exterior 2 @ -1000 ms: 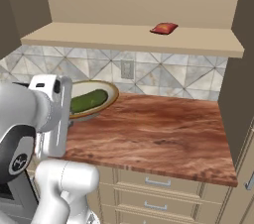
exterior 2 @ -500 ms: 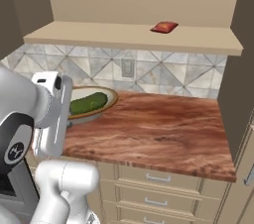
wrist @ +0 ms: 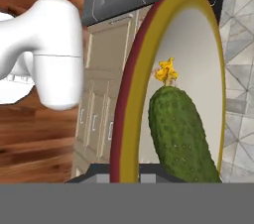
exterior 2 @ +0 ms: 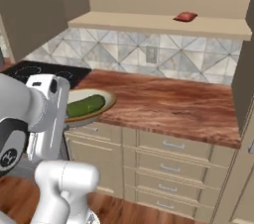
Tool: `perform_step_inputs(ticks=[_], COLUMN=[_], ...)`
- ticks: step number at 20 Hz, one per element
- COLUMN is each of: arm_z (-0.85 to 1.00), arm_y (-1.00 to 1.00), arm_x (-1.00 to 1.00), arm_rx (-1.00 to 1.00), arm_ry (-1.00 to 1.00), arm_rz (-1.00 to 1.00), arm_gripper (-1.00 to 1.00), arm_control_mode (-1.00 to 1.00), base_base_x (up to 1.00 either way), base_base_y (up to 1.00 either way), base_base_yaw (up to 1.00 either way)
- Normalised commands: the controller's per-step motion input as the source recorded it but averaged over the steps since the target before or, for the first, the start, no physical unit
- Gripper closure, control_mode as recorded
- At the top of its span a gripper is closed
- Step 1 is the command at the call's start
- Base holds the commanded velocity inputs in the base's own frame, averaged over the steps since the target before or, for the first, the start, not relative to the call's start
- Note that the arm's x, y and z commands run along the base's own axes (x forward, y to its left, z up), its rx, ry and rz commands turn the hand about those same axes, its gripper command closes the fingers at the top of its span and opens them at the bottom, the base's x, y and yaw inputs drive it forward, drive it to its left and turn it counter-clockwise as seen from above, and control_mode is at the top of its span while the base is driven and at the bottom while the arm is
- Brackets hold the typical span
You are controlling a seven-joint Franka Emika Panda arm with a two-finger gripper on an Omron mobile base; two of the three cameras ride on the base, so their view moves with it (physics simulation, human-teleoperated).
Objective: Pick the cucumber from the cabinet and place it in the bowl. Then pick the bowl and place it in the sink. Then turn on the sink facuet.
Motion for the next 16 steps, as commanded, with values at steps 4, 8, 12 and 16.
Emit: perform_step_inputs(ticks=[4, 8, 12, 16], arm_z=[0.0, 0.0, 0.0, 0.0], arm_y=[0.0, 0.0, 0.0, 0.0], arm_x=[0.0, 0.0, 0.0, 0.0], arm_rx=[0.0, 0.0, 0.0, 0.0], arm_ry=[0.0, 0.0, 0.0, 0.0], arm_rz=[0.0, 0.0, 0.0, 0.0], arm_gripper=[1.0, 1.0, 1.0, 1.0], arm_control_mode=[1.0, 1.0, 1.0, 1.0], base_base_x=[-0.23, -0.3, -0.47, -0.72], base_base_y=[0.0, 0.0, 0.0, 0.0], base_base_yaw=[0.64, 0.67, 0.64, 0.6])
